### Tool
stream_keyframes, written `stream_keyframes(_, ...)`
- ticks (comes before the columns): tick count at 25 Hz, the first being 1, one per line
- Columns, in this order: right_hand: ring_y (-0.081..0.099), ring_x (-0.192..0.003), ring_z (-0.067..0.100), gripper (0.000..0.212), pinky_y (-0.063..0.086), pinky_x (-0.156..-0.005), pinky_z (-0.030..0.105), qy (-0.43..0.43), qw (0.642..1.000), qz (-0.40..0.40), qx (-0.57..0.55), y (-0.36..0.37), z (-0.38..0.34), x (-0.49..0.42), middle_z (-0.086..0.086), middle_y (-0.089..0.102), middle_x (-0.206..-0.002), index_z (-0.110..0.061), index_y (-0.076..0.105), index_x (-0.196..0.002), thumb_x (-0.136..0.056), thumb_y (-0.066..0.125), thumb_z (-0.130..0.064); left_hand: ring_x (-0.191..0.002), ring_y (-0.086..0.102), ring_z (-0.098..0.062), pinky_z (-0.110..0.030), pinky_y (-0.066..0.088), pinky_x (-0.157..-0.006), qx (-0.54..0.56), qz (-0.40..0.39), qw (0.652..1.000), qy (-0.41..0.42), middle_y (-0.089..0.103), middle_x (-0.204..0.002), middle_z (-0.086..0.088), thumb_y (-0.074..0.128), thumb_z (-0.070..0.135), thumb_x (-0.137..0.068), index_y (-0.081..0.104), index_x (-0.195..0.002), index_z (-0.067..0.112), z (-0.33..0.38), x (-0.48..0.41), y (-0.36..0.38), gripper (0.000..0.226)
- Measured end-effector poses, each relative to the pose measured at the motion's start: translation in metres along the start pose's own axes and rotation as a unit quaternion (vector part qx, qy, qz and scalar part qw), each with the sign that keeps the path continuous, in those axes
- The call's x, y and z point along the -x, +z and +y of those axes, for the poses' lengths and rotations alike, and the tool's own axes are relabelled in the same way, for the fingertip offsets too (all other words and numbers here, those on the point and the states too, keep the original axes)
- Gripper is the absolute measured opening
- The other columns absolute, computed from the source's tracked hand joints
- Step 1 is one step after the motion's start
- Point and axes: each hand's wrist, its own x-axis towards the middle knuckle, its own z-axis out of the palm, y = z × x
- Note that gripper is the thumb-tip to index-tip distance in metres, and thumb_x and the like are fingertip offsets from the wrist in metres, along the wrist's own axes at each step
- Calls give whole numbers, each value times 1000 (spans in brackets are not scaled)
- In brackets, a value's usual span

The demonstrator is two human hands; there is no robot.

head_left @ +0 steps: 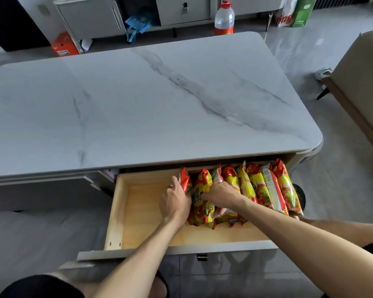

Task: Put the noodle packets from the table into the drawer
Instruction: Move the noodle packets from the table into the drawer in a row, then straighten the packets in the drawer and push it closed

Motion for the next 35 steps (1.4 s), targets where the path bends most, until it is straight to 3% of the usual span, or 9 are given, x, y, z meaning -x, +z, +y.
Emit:
stream_keyframes(5,72,-69,16,23,59,-55,28,-19,998,-49,-36,-10,-7,0,0,61,-68,-13,59,-80,-93,54,-31,-72,67,-30,-36,54,-54,56,31,998,-7,66,-97,-12,54,9,-83,40,-115,9,-2,3,-7,35)
stream_keyframes(9,74,-82,22,31,47,-54,22,-73,990,-6,119,-3,-13,5,6,64,-85,-5,62,-114,-103,36,-15,-78,67,-32,-40,56,-60,85,14,996,-20,64,-101,-13,57,11,-83,40,-115,8,1,5,-3,36)
stream_keyframes(13,69,-79,24,39,53,-57,26,-88,975,42,201,-1,-11,3,7,64,-89,-4,63,-111,-104,37,-33,-78,65,-29,-39,55,-59,147,19,989,22,62,-100,-9,64,23,-87,41,-108,12,8,11,7,33)
stream_keyframes(18,57,-67,24,42,41,-52,27,-29,982,147,114,-1,5,6,6,56,-77,-10,54,-85,-97,46,-49,-98,63,-29,-42,56,-74,119,-70,990,35,56,-121,-9,55,49,-92,40,-130,13,1,7,17,55)
stream_keyframes(21,63,-78,29,44,44,-59,31,-42,978,159,127,-2,9,6,9,64,-87,-7,62,-98,-98,44,-47,-123,55,-31,-36,48,-97,198,-167,966,-23,45,-148,-11,35,59,-96,28,-150,18,5,3,17,69)
stream_keyframes(25,67,-86,30,44,47,-61,32,-41,980,134,143,-4,9,5,13,71,-97,-5,61,-108,-100,42,-43,-136,43,-28,-23,38,-87,248,-200,947,-41,28,-159,-4,31,51,-101,14,-155,24,12,4,15,63)
stream_keyframes(29,71,-80,28,40,59,-73,38,-60,989,78,108,-11,12,6,13,73,-88,-3,62,-98,-99,46,-40,-95,64,-13,-12,47,-66,264,-226,936,-60,32,-158,-7,32,47,-102,10,-156,26,15,4,8,62)
stream_keyframes(33,69,-64,14,31,59,-68,30,-99,993,38,56,-28,19,30,6,74,-79,-9,66,-94,-97,54,-38,-133,47,-30,-35,44,-103,253,-204,942,-80,35,-156,-9,36,50,-100,14,-155,20,16,12,-11,67)
stream_keyframes(35,67,-69,8,25,57,-68,25,-126,988,7,84,-39,23,46,-2,71,-82,-15,66,-99,-92,61,-38,-126,52,-28,-31,47,-93,256,-176,947,-81,44,-150,-9,40,46,-100,26,-151,18,17,16,-23,59)
